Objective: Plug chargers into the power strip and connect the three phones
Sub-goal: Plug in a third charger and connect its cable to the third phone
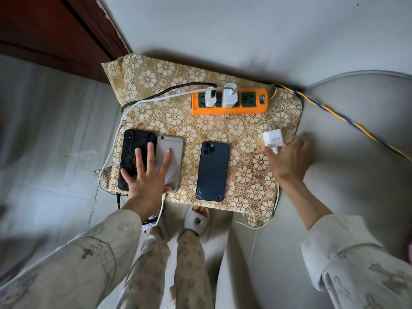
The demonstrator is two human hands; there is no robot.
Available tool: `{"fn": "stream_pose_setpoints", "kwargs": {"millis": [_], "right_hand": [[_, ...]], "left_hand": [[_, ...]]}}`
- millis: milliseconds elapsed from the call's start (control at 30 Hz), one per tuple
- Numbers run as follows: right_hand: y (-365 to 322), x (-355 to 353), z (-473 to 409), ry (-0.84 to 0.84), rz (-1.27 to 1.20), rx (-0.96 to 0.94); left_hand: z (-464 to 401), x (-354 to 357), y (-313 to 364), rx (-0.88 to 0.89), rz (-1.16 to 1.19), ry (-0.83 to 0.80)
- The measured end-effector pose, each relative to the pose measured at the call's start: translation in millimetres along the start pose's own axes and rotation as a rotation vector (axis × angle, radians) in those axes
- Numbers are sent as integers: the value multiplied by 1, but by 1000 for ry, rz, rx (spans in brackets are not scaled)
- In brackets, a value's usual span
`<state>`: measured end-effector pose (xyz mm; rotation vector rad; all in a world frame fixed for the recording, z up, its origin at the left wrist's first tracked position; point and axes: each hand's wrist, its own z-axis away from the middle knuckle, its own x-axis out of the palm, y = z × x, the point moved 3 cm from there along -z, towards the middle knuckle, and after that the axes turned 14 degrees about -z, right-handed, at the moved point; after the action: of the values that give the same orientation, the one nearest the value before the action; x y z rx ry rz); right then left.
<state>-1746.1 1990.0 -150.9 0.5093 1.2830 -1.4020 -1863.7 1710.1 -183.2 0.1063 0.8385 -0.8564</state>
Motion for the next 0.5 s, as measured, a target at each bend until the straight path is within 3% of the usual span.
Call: {"fn": "stream_pose_setpoints", "kwargs": {"millis": [100,233,400,500], "right_hand": [[0,9,-7,-92,10,-37],[-8,14,-6,-42,-179,-112],[-37,-2,-19,-34,-204,-440],[-45,-9,-26,-68,-152,-525]], "left_hand": [[-1,2,0,6,7,1],[-1,3,0,4,11,-1],[-1,2,0,11,14,-13],[-1,2,0,6,18,-20]]}}
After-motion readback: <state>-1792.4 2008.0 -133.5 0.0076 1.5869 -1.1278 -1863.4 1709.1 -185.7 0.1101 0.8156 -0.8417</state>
